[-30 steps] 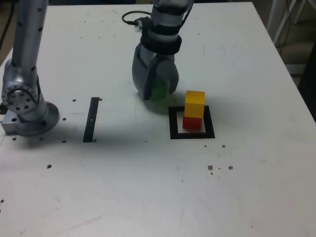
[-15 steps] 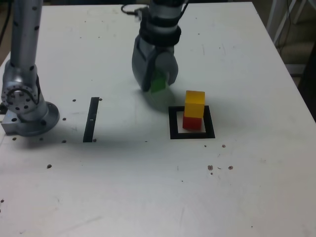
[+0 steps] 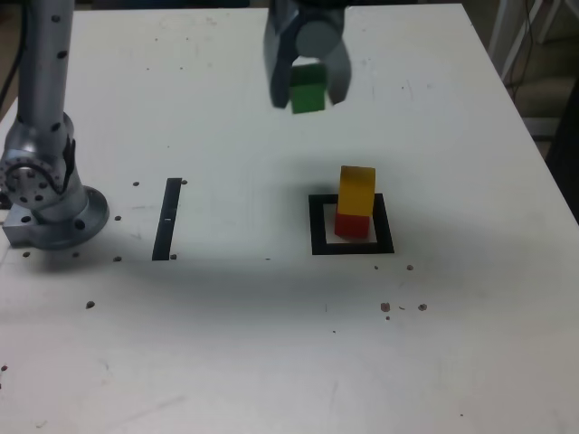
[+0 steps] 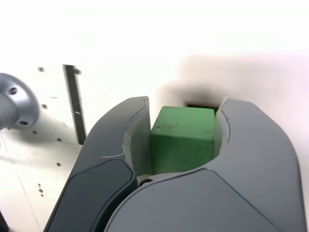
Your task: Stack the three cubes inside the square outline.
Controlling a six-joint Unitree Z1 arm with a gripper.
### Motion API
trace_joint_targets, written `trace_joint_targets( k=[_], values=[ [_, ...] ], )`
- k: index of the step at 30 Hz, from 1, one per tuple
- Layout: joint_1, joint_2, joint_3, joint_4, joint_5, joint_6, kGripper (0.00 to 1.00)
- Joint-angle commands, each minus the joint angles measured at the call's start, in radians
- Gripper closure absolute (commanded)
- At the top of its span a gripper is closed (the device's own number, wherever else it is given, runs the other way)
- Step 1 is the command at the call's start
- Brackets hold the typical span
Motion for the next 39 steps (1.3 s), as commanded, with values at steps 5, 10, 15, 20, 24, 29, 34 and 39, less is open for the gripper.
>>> trace_joint_targets(
  k=[5,10,15,20,24,29,34,39],
  values=[
    [-0.100,0.033,-0.116,0.034,-0.020,0.020,0.94],
    [-0.175,0.057,-0.130,0.039,-0.022,0.013,0.94],
    [-0.204,0.095,-0.126,0.044,-0.027,0.007,0.94],
    [-0.226,0.135,-0.131,0.042,-0.029,0.007,0.94],
    [-0.231,0.156,-0.131,0.039,-0.031,0.005,0.94],
    [-0.231,0.163,-0.129,0.036,-0.028,0.003,0.93],
    [-0.231,0.172,-0.126,0.033,-0.026,0.002,0.92],
    [-0.231,0.192,-0.123,0.030,-0.029,0.001,0.89]
  ],
)
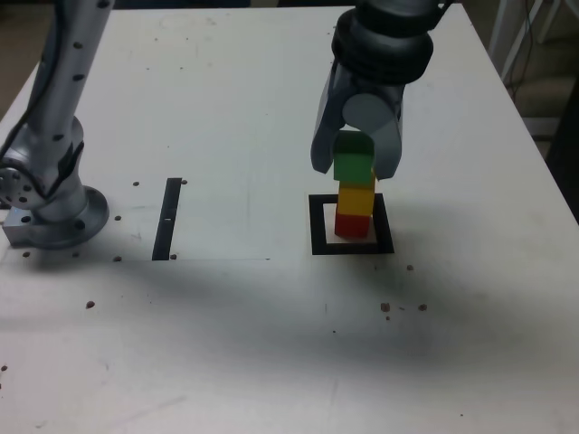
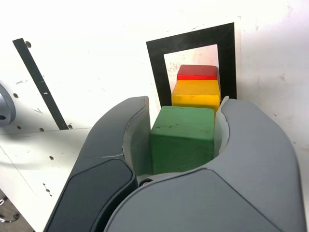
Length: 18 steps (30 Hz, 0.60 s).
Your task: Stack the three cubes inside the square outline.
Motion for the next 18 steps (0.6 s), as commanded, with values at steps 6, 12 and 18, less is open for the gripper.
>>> trace_joint_targets(
  k=[6,12,18],
  values=[
    [-0.002,0.021,-0.003,0.001,-0.004,-0.001,0.87],
    [-0.001,0.013,-0.011,0.005,0.001,0.000,0.80],
    [0.001,0.013,-0.013,0.007,0.002,0.000,0.61]
  ],
)
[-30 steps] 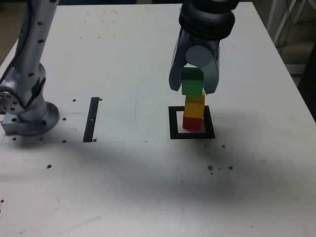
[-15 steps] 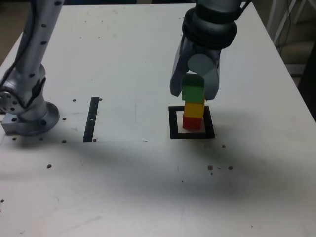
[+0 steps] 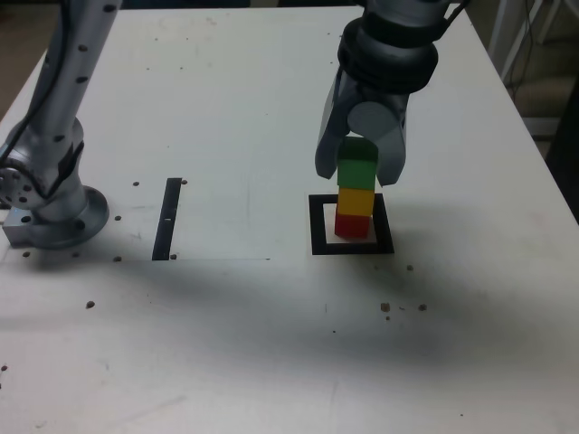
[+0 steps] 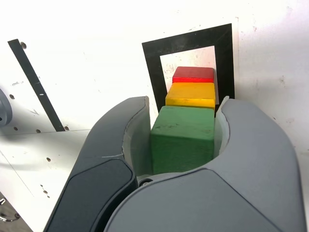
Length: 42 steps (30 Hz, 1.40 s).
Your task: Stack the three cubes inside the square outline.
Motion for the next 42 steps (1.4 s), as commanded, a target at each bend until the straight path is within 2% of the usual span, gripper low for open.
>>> trace_joint_targets(
  k=[1,2,4,6,9,21,28,36,42],
  values=[
    [0.001,-0.006,-0.003,0.011,0.000,0.000,0.56],
    [0.002,-0.006,-0.002,0.011,0.000,0.000,0.48],
    [0.004,-0.008,0.002,0.012,-0.001,0.001,0.28],
    [0.005,-0.011,0.006,0.012,-0.001,0.001,0.13],
    [0.005,-0.015,0.007,0.012,0.003,0.001,0.01],
    [0.005,-0.031,0.008,0.012,0.014,0.000,0.00],
    [0.005,-0.082,0.014,0.016,0.027,-0.007,0.01],
    [0.003,-0.242,0.075,0.019,0.011,-0.015,0.00],
    [0.002,-0.397,0.223,0.004,0.007,-0.030,0.00]
  ],
)
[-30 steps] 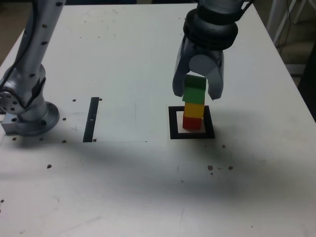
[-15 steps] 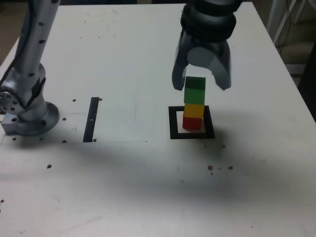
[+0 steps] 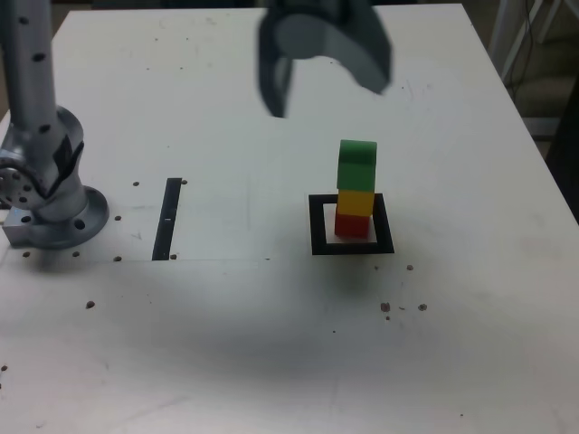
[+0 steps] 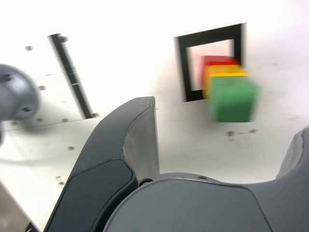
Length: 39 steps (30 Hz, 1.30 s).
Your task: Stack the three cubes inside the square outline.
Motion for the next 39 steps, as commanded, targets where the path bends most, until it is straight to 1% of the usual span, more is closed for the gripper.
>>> trace_joint_targets(
  k=[1,6,10,13,17,20,25,30,34,36,39],
  values=[
    [0.000,-0.057,0.056,-0.002,0.001,-0.005,0.00],
    [0.001,-0.160,0.247,-0.042,0.009,-0.011,0.00],
    [0.005,-0.228,0.413,-0.095,0.014,-0.011,0.00],
    [0.011,-0.262,0.541,-0.163,0.011,-0.009,0.00],
    [0.018,-0.283,0.696,-0.277,0.002,-0.008,0.00],
    [0.026,-0.286,0.773,-0.337,0.004,-0.007,0.01],
    [0.040,-0.285,0.870,-0.415,0.010,-0.002,0.01],
    [0.050,-0.284,0.939,-0.465,0.005,0.015,0.01],
    [0.050,-0.288,0.959,-0.471,-0.019,0.037,0.01],
    [0.050,-0.292,0.957,-0.465,-0.036,0.056,0.01],
    [0.050,-0.295,0.952,-0.450,-0.052,0.071,0.01]
  ],
)
